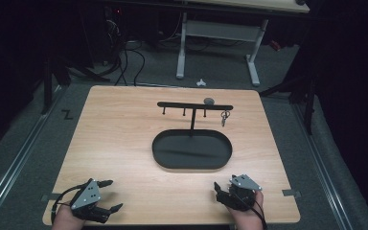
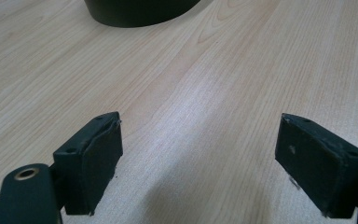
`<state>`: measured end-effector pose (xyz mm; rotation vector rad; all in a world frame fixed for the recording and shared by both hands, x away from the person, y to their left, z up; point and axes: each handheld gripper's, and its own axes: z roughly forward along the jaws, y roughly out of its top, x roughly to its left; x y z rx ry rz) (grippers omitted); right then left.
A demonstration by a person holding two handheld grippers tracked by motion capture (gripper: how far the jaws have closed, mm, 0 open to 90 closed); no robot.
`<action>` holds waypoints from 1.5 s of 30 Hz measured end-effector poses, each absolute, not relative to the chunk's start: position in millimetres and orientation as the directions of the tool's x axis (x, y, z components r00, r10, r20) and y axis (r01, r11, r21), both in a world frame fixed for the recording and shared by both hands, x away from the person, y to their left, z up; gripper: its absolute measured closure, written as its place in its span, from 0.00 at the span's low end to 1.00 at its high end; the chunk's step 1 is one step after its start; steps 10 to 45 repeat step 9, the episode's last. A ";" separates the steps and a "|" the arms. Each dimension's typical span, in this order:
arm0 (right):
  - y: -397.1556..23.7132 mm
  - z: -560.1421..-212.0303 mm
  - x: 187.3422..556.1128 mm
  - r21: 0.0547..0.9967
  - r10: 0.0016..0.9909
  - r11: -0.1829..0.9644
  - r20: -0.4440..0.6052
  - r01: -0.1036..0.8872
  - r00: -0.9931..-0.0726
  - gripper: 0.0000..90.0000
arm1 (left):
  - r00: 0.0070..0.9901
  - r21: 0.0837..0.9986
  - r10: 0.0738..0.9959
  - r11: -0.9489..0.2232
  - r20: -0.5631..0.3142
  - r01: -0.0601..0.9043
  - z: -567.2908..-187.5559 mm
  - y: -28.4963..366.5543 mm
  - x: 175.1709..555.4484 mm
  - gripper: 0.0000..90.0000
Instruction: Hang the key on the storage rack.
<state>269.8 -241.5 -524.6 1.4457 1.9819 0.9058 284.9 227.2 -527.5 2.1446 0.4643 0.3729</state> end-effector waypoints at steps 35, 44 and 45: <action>-240.6 -529.0 276.3 0.757 0.957 0.198 -0.011 0.622 -0.290 0.30 | 0.884 0.826 0.459 -0.531 0.093 0.188 -526.7 230.8 283.9 0.17; -240.6 -529.0 276.3 0.757 0.957 0.198 -0.011 0.622 -0.290 0.30 | 0.884 0.826 0.459 -0.531 0.093 0.188 -526.7 230.8 283.9 0.17; -240.6 -529.0 276.3 0.757 0.957 0.198 -0.011 0.622 -0.290 0.30 | 0.884 0.826 0.459 -0.531 0.093 0.188 -526.7 230.8 283.9 0.17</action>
